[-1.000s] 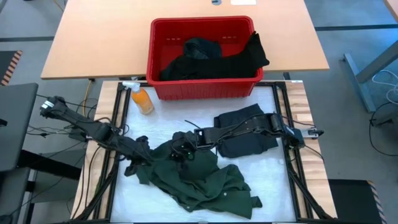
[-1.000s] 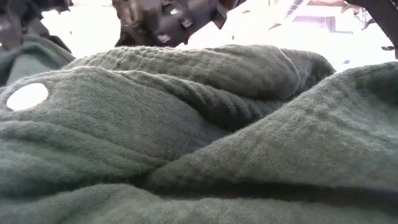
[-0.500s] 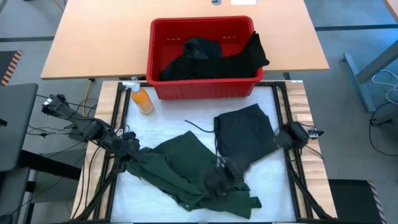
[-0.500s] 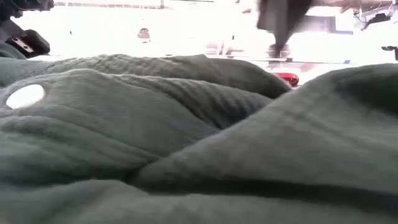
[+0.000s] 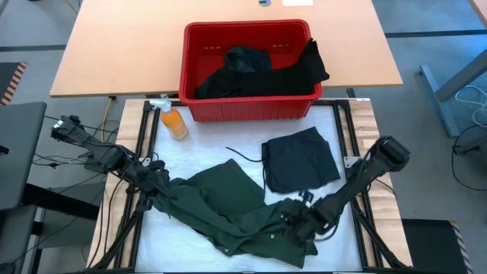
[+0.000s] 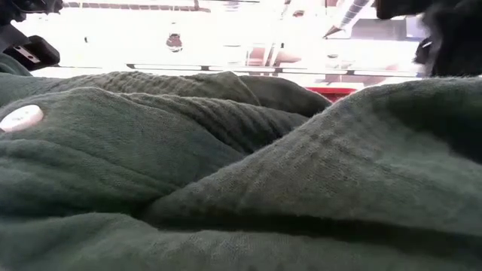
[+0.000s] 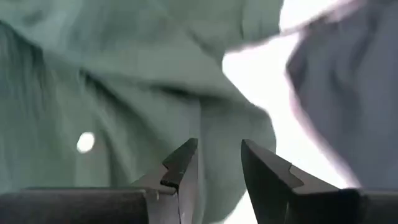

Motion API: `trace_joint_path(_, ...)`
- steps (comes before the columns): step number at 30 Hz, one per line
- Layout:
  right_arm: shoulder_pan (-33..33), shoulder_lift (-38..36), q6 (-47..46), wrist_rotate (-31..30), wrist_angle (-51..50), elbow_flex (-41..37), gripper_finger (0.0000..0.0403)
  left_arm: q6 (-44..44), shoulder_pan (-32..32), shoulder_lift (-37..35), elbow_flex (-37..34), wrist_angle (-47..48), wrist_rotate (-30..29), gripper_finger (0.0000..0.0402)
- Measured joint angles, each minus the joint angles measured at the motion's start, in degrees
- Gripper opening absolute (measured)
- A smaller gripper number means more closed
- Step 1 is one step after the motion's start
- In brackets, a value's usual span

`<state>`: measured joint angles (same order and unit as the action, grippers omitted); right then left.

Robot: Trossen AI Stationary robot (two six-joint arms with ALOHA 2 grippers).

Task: Fold laundry
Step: Fold the dark green shirt

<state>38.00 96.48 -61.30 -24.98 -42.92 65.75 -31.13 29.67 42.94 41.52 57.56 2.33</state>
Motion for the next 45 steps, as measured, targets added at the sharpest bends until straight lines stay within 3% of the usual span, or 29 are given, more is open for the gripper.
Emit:
trace_joint_path(4, -3.88, -1.63, 9.56, 0.78, 8.49, -6.76, 0.0150, -0.06, -0.02, 0.02, 0.00, 0.00, -0.04, 0.0000)
trace_joint_path(11, -10.35, -1.40, 19.14, 7.27, 11.53, -10.20, 0.0150, -2.09, -0.02, 0.02, 0.00, -0.02, -0.12, 0.0000)
trace_joint_path(21, -11.04, 1.29, 21.47, 11.80, 17.50, -13.36, 0.0148, -1.76, -0.03, 0.01, 0.00, -0.04, -1.22, 0.0000)
trace_joint_path(24, -11.04, 1.93, 23.43, 11.30, 18.91, -13.63, 0.0122, -1.10, -0.02, 0.02, 0.00, -0.30, -1.35, 0.0000)
trace_joint_path(27, -11.04, 1.06, 25.85, 11.49, 19.40, -13.67, 0.0049, -0.73, -0.02, -0.43, 0.00, -0.65, -4.25, 0.0000)
trace_joint_path(29, -11.18, -0.84, 26.63, 13.00, 16.59, -13.07, 0.0019, -0.77, -0.02, -1.75, 0.06, -0.95, -7.19, 0.0000)
trace_joint_path(34, -11.09, -10.40, 25.76, 10.36, -2.18, -6.30, 0.0017, 1.48, -0.02, -6.69, 5.85, -0.37, -16.54, 0.0000)
trace_joint_path(40, -11.68, -21.54, 22.92, -3.52, -30.92, 8.70, 0.0013, 8.75, -0.02, -13.22, 17.46, -0.47, -30.41, 0.0000)
trace_joint_path(45, -16.41, -25.24, 26.48, -13.15, -44.20, 22.83, 0.0013, 17.05, -0.04, -16.11, 25.98, -2.62, -40.34, 0.0000)
